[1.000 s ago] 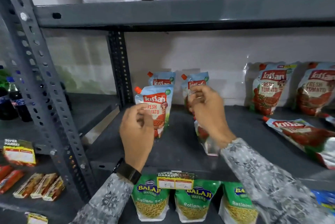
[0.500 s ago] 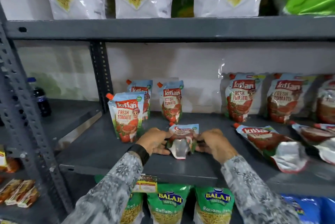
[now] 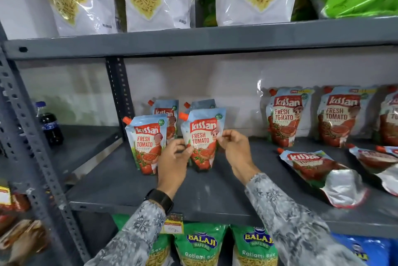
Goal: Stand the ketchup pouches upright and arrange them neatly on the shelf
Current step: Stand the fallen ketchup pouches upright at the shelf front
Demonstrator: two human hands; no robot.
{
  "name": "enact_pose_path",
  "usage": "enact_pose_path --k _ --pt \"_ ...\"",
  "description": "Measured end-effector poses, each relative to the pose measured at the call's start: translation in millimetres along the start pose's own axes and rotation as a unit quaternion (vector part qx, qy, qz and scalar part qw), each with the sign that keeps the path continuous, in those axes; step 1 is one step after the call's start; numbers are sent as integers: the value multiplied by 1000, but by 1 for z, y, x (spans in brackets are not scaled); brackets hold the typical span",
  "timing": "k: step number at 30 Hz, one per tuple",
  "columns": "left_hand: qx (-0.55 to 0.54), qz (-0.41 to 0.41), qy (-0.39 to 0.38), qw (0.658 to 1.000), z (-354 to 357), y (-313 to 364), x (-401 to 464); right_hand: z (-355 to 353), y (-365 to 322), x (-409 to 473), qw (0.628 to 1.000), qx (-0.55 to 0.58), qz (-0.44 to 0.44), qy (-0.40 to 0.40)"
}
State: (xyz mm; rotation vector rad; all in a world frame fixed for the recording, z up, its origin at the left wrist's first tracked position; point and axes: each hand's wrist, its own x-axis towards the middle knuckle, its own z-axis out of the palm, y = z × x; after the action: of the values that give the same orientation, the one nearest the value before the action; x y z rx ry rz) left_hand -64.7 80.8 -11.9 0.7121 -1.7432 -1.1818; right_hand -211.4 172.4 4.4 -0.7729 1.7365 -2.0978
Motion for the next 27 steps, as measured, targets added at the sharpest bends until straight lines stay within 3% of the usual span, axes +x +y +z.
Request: enact_pose_path --k 4,19,23,25,27 --pt "-33 -44 -22 998 0 -21 -3 6 31 -3 1000 -11 4 11" --pt "-22 -22 -34 999 -1 -29 -5 -4 39 -9 996 -77 -28 28" --pt "-3 -8 51 999 -6 -19 -10 -25 23 -27 995 -90 -35 26" --pt "-10 24 120 992 -5 -9 -22 -47 7 -33 991 -121 -64 12" --pt "-48 39 141 988 6 6 -37 -75 -15 -36 980 -165 -110 -7"
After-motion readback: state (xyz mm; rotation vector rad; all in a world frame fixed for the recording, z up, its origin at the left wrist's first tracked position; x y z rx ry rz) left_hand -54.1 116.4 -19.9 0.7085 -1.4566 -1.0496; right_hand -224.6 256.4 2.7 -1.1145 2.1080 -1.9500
